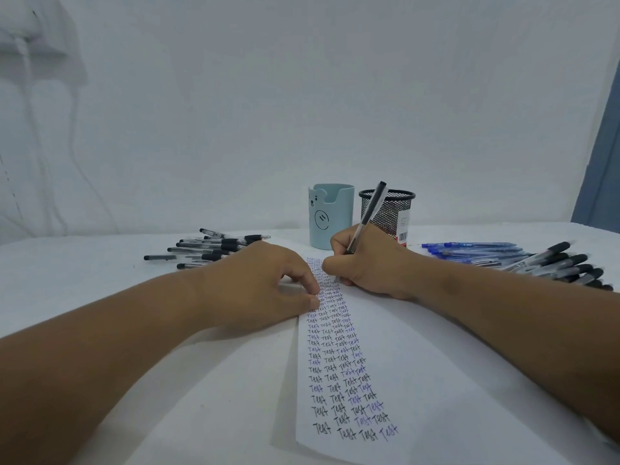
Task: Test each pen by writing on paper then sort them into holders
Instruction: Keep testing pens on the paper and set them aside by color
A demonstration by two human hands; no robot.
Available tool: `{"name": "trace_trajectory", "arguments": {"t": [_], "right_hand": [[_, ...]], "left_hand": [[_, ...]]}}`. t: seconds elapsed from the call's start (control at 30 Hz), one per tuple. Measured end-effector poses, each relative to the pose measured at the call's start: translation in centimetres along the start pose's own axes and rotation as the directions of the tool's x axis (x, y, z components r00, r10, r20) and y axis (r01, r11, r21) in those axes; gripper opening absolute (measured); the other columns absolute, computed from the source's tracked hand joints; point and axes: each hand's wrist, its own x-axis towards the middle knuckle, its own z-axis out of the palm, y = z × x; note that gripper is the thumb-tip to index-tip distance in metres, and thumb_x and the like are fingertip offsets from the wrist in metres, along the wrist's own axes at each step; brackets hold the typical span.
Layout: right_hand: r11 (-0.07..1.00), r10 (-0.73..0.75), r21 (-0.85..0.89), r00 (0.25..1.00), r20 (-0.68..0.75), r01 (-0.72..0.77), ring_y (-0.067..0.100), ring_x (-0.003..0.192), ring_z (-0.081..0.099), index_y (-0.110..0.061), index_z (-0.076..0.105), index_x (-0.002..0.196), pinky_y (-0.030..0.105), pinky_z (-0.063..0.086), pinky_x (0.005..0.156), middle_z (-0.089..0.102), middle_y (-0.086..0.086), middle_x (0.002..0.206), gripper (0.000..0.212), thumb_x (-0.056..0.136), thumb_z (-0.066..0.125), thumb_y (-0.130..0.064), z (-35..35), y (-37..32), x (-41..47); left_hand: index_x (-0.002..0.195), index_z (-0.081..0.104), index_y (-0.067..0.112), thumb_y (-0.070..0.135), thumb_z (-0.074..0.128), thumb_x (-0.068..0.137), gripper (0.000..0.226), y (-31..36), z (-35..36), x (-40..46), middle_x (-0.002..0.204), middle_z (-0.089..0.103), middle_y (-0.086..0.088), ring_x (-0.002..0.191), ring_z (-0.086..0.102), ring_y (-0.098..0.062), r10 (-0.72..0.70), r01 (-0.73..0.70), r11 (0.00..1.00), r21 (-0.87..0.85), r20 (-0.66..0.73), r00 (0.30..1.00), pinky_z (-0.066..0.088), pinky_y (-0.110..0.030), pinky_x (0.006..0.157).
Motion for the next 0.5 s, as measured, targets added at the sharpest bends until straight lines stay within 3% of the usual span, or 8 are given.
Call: {"name": "trace_trajectory", "arguments": {"t": [0.3, 0.5], "right_hand": [[0.999, -0.014, -0.033, 1.000, 0.018, 0.015, 0.015, 0.056, 0.048, -0.018, 0.042, 0.051, 0.025, 0.035, 0.056, 0.044, -0.009, 0.045, 0.040, 0.080, 0.067, -0.007, -0.09, 0.37, 0.30], [0.995, -0.056, -0.080, 0.998, 0.029, 0.059, 0.007, 0.049, 0.036, -0.018, 0.041, 0.053, 0.022, 0.031, 0.050, 0.039, -0.011, 0.045, 0.040, 0.081, 0.067, -0.008, -0.12, 0.37, 0.40]], "left_hand": [[0.098, 0.076, 0.039, 0.046, 0.072, 0.086, 0.014, 0.11, -0.07, -0.14, 0.106, 0.068, 0.027, 0.107, 0.058, 0.010, -0.016, 0.016, 1.000, -0.009, 0.006, 1.000, 0.045, -0.027, 0.103], [0.099, 0.075, 0.038, 0.046, 0.072, 0.086, 0.015, 0.16, -0.13, -0.18, 0.106, 0.068, 0.027, 0.107, 0.058, 0.009, -0.017, 0.017, 1.000, -0.011, 0.009, 1.000, 0.045, -0.026, 0.103]]}}
